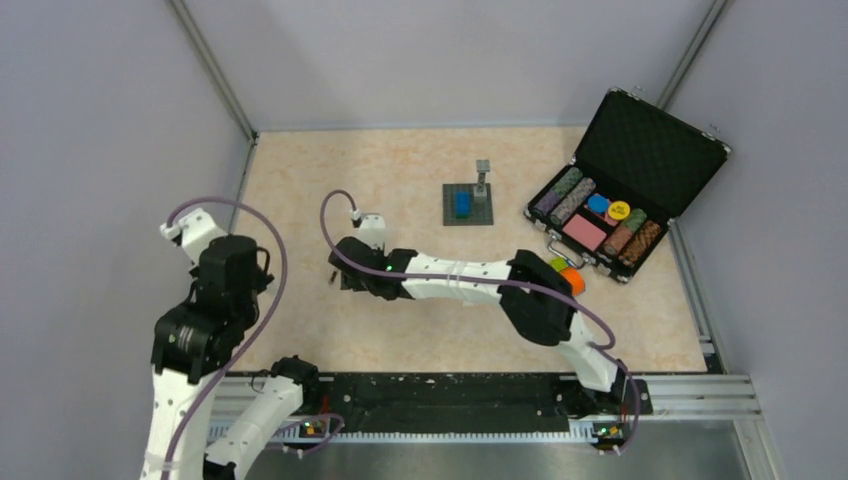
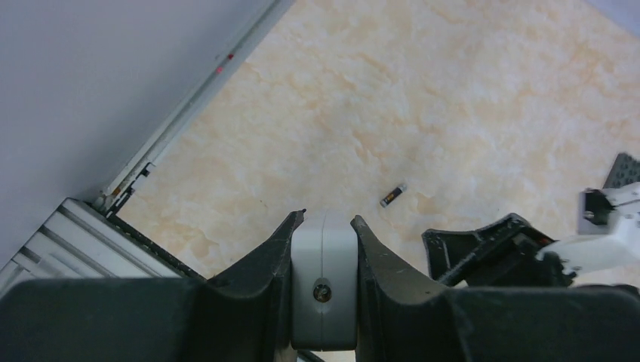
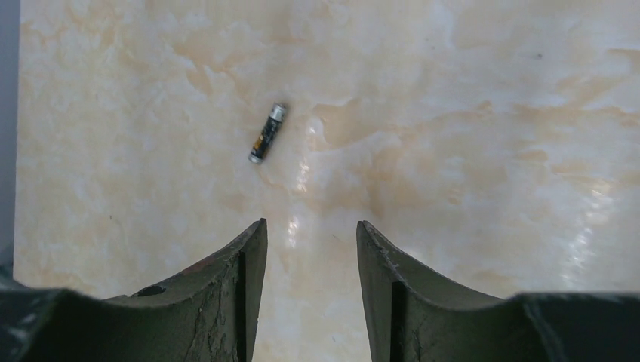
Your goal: Load the batteries into the remote control
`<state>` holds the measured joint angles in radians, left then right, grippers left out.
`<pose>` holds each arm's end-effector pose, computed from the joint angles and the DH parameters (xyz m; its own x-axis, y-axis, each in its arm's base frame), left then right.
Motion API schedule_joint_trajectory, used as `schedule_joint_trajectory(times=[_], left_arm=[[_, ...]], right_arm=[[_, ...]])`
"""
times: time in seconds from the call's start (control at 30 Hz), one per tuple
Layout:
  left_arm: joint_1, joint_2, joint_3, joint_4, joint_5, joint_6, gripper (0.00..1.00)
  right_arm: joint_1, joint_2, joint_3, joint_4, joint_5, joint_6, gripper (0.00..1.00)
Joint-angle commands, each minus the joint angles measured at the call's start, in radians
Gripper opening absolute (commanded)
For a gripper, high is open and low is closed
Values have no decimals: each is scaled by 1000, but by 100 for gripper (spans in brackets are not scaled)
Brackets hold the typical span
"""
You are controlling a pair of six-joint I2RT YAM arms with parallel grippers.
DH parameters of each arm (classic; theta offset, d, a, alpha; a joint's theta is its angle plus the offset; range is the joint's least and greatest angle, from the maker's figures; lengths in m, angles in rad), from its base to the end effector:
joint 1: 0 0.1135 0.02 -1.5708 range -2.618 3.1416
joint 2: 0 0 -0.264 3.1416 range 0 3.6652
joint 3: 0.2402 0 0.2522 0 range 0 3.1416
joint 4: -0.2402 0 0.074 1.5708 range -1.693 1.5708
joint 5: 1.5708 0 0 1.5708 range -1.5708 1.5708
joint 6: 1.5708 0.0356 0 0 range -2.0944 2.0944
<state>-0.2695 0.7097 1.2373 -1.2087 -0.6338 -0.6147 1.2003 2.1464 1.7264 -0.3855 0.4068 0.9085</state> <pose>0.0836 -0.0012 0.3960 -0.3638 -0.3816 -0.8497 -0.5370 0.8313 -0.1434 0.1890 0.4477 0.2129 -0.7574 0.0503 -0.6510 -0.2595 0.8917 0.3708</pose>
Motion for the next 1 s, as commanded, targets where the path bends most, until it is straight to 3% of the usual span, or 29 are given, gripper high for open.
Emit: schedule_joint_trajectory(times=[0.0,0.17,0.4,0.63,0.97], left_arm=[[2,-89,36,-21,-122,-17,0],[2,-137,40,-24,-131,-9,0],[2,-170,67,-6,-144,12,0],[2,-186,79,-25,-119,5,0],[1,-193,135,-31,-142,12,0]], right_arm=[[51,152,205,-62,162,69,47],[81,318,408,-154,287,96,47],[85,470,592,-199,294,-5,43],[85,543,649,-225,329,-34,43],[84,604,684,-215,401,-213,40]])
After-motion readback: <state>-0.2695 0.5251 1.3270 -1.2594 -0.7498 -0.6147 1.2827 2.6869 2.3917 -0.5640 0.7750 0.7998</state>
